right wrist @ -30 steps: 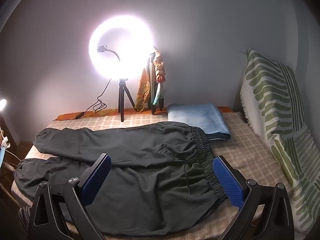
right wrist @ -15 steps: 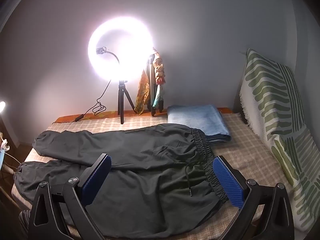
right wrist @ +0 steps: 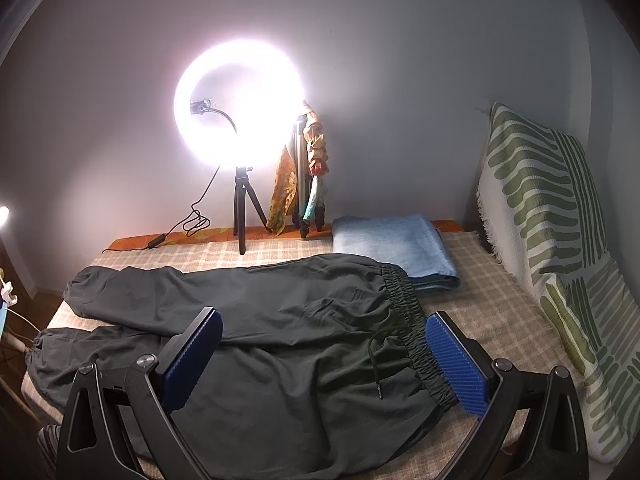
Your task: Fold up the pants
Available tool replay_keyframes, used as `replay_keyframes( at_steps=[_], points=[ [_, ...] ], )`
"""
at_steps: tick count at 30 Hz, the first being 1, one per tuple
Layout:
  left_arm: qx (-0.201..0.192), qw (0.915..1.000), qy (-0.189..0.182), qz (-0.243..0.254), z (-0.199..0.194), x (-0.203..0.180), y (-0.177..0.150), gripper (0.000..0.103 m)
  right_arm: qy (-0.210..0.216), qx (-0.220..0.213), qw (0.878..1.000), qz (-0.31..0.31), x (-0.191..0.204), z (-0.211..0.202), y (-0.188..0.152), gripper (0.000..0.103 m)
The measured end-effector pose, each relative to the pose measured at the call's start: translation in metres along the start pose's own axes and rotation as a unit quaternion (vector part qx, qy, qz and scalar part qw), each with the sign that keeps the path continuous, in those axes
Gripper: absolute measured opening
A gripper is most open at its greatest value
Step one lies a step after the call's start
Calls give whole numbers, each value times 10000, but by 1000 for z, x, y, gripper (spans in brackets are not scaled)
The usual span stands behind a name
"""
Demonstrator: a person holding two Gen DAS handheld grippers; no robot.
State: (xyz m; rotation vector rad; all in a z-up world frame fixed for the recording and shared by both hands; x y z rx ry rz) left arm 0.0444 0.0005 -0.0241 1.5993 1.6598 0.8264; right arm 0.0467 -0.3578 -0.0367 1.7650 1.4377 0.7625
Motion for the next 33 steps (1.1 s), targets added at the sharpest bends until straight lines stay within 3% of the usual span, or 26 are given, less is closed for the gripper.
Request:
replay_keyframes(
  at_steps=[33],
  points=[
    [-76, 10000, 13, 10, -1, 4, 3, 103, -30, -48, 10000, -50, 3, 3, 5, 103]
  ],
)
Point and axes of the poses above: each gripper's, at about its wrist camera, not at the fingertips, and z roughly the way its jaws point, x to its left, y to its top, the point moved 4 cm from there along z, roughly the way its jaws point, and after that the axes turned 2 degrees about x, right-handed, at the moved point
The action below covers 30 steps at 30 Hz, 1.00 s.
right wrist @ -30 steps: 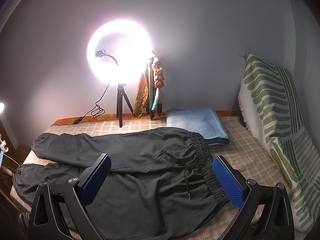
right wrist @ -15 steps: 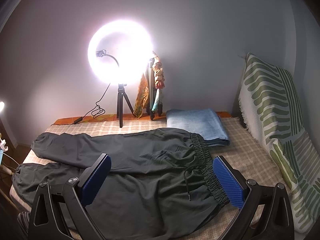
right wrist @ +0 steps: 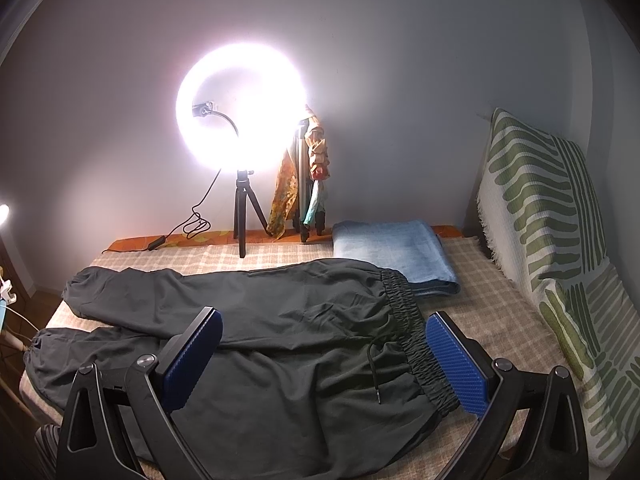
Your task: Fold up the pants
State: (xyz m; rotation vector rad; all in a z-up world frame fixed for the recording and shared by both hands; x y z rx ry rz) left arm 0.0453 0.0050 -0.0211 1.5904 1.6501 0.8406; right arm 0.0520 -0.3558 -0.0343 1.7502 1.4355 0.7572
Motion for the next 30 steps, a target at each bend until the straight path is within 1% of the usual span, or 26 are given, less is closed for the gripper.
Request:
replay_keyframes(
  at_steps=[30],
  points=[
    [-2, 10000, 0, 71, 0, -4, 1, 103, -26, -29, 10000, -6, -2, 0, -1, 103]
  ],
)
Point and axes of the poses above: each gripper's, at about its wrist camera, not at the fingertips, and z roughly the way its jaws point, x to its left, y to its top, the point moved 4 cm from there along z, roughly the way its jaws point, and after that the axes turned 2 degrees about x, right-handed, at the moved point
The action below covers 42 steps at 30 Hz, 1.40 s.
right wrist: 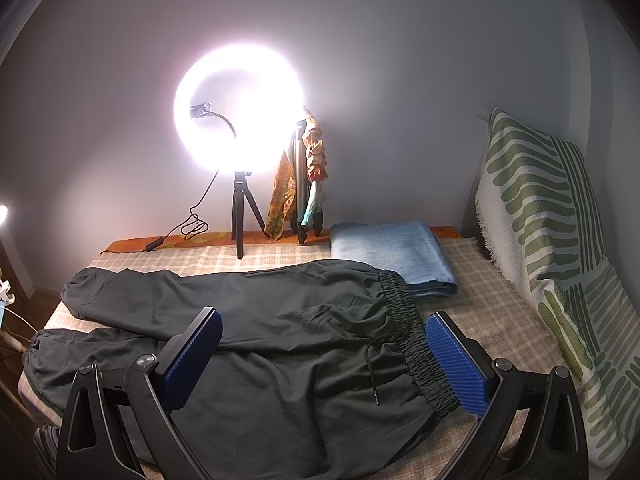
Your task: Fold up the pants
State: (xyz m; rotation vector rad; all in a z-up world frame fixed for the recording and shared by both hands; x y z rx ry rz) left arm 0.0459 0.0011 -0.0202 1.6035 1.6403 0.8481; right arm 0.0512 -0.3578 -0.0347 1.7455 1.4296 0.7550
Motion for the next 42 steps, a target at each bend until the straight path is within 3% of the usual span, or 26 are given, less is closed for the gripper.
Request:
replay_keyframes(
  at_steps=[12, 20, 30, 42],
  points=[
    [179, 9998, 16, 51, 21, 11, -1, 103, 44, -27, 9999, -113, 6, 17, -1, 103],
    [301, 9995, -21, -22, 49, 21, 3, 101, 140, -44, 9996, -237, 22, 49, 6, 103],
    [573, 9984, 38, -3, 103, 39, 12, 92, 196, -146, 9978, -613, 52, 100, 22, 103],
    [989, 9950, 132, 86, 175, 55, 11, 84, 526, 37, 9937, -991, 82, 164, 22, 103]
  ],
)
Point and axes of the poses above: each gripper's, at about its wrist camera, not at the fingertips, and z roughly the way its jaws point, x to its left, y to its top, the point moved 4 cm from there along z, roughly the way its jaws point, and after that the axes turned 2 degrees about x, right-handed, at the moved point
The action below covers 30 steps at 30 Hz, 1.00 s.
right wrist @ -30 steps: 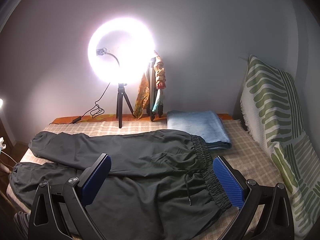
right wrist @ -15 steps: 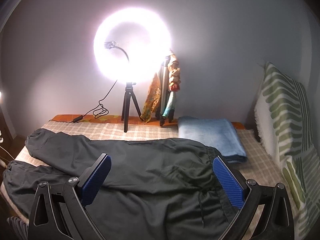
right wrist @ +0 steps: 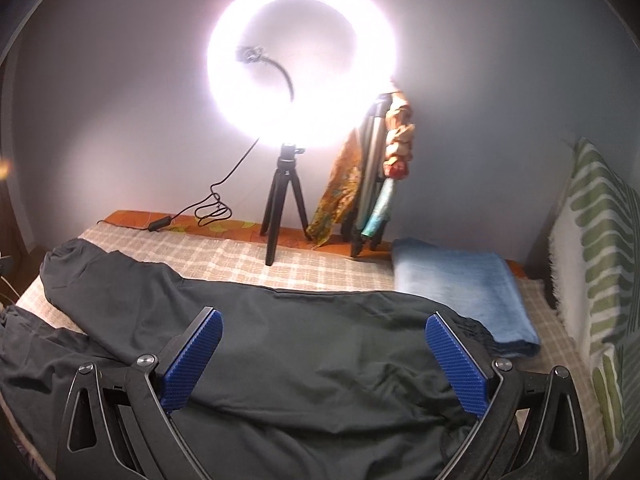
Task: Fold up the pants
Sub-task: 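Move both tools toward the elastic waistband of the dark trousers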
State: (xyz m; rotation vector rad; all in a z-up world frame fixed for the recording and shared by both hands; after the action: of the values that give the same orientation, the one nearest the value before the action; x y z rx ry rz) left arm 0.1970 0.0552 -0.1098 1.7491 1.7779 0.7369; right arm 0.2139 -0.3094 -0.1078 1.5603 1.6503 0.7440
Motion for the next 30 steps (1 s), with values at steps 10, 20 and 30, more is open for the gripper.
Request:
replay_keyframes(
  at_steps=[10, 20, 30],
  points=[
    [231, 9996, 101, -82, 45, 27, 9, 82, 275, 35, 9966, -770, 34, 46, 19, 102],
    [476, 9983, 120, -302, 86, 63, 18, 79, 834, 207, 9879, -1289, 71, 94, 36, 99],
    [927, 9908, 34, -984, 135, 110, 34, 79, 2221, 1077, 9525, -1783, 126, 175, 43, 86]
  ],
)
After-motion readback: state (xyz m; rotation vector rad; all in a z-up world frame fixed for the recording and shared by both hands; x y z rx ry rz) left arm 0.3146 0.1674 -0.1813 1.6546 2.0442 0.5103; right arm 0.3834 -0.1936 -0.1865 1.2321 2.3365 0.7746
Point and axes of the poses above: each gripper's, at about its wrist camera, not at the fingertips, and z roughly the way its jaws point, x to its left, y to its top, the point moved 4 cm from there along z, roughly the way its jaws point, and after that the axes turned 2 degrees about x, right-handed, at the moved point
